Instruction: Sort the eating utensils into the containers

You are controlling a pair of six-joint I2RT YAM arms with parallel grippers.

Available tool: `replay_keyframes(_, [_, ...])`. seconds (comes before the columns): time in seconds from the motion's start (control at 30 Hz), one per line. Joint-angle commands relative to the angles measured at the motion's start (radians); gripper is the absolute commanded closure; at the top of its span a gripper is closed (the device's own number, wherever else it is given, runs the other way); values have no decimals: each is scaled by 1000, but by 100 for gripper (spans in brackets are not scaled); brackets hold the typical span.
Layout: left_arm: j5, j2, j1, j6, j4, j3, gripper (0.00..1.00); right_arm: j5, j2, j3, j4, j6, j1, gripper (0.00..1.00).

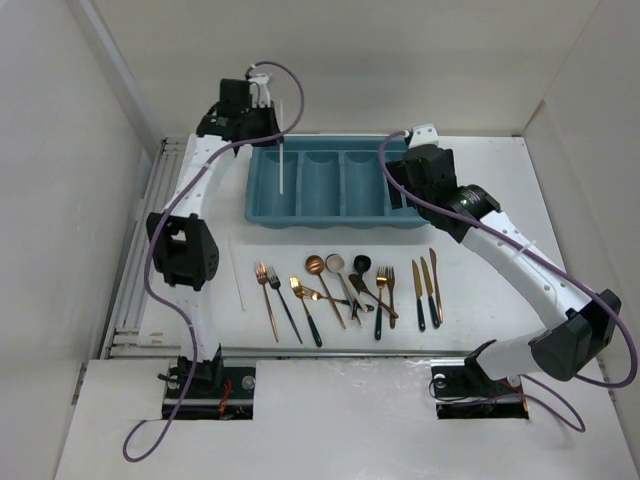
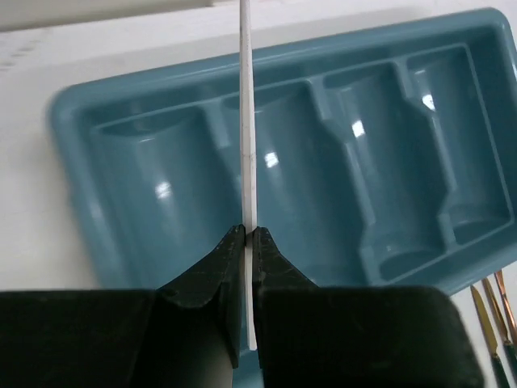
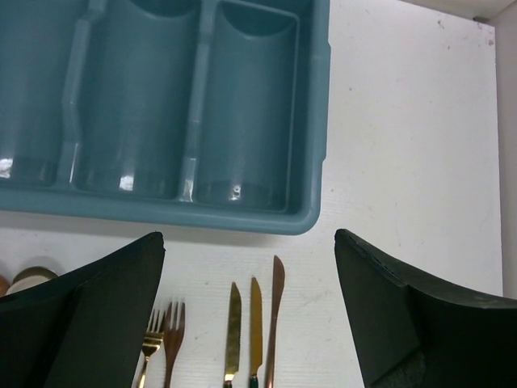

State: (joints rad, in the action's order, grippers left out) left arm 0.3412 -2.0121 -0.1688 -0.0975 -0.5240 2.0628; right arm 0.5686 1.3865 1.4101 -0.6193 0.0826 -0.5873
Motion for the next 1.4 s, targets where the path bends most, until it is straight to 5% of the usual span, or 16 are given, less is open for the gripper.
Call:
replay_keyframes(0.0, [32, -91, -18, -61, 91, -15, 100, -3, -9, 1, -9, 29, 14, 10])
replay_keyframes(0.17, [-89, -116, -29, -74, 101, -56, 96, -3, -47, -42, -42, 54, 14, 10])
replay_keyframes(0.37, [-131, -50, -38, -65, 45, -81, 47, -12, -72, -65, -42, 65, 14, 7])
replay_keyframes(0.5, [-261, 84, -29, -56, -24, -110, 37, -30, -38, -47, -42, 65, 14, 4])
replay_keyframes(0.73, [-318, 243, 150, -88, -225, -447, 37, -52, -29, -46, -20, 65, 4, 3])
replay_keyframes(0.93, [-323, 269, 89, -50, -245, -785, 39, -52, -29, -46, -29, 65, 4, 3])
replay_keyframes(1.37, [-385, 205, 77, -159, -137, -958, 46, 7, -164, -143, -80, 155, -5, 3])
